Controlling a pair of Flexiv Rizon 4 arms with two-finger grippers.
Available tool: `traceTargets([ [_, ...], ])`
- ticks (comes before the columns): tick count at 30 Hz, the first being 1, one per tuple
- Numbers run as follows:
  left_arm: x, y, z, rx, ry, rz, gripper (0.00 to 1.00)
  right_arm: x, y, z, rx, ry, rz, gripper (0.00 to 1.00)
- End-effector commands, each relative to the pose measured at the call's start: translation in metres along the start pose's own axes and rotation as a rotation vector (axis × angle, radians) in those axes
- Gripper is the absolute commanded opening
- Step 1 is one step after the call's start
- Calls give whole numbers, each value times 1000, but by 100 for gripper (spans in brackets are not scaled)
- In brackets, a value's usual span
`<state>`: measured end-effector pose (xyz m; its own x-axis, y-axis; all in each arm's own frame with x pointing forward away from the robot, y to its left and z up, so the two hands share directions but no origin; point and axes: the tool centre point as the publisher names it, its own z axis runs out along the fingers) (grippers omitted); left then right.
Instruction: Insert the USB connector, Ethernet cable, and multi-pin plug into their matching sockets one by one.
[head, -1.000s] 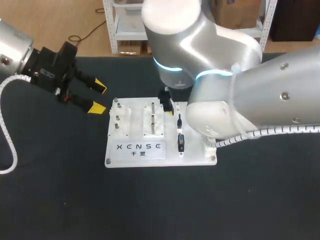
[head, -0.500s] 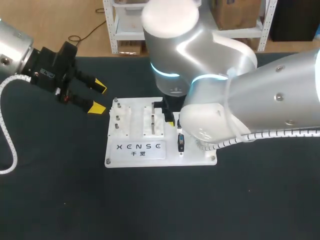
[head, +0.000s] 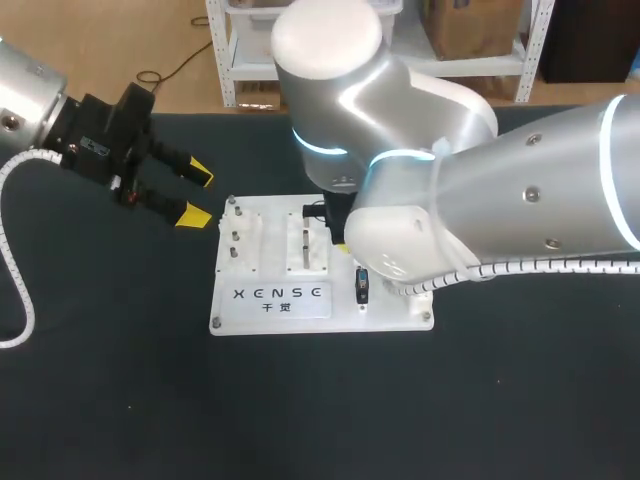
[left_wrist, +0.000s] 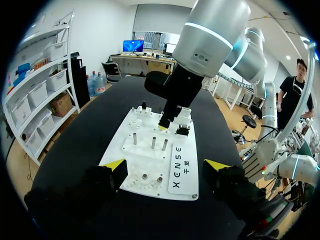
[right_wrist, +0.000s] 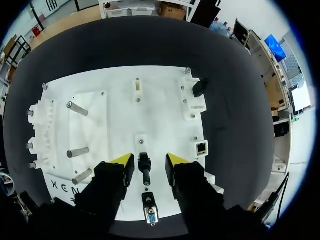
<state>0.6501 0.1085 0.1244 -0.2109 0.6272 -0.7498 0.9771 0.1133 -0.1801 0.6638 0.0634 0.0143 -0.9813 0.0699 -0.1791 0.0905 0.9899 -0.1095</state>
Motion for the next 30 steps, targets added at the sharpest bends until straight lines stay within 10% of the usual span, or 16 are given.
traceTargets([
  [1,1,0,0,-1,-3,2,100,-1,-1,-1,-8,-7,-5,12],
  [3,1,0,0,-1,-3,2,100,-1,-2,-4,-16,-14,-11,0],
  [30,1,0,0,-1,-3,2,100,-9,-67,-20,-26,-72,49,0],
])
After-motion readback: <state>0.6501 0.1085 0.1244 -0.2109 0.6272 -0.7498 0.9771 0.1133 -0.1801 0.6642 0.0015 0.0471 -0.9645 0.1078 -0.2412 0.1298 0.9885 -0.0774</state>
